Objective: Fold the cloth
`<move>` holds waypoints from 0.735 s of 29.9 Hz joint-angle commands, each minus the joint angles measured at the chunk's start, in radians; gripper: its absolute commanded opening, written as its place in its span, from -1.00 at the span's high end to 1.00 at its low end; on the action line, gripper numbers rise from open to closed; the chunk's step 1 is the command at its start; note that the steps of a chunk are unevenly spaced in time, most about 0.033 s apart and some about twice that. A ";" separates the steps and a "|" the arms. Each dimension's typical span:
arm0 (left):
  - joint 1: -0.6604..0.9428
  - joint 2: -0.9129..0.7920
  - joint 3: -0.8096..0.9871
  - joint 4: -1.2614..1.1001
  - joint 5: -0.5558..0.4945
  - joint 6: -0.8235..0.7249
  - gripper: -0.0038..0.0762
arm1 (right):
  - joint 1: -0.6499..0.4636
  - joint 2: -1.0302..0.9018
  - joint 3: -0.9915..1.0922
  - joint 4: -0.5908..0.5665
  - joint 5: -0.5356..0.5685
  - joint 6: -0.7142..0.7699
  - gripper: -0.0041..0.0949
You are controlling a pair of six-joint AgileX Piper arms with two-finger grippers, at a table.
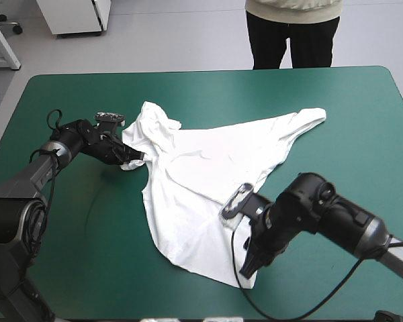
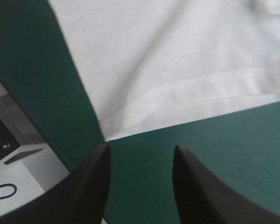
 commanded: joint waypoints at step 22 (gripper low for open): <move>-0.007 -0.044 -0.022 0.029 0.041 -0.006 0.93 | 0.183 0.253 0.077 0.008 -0.100 0.014 -0.28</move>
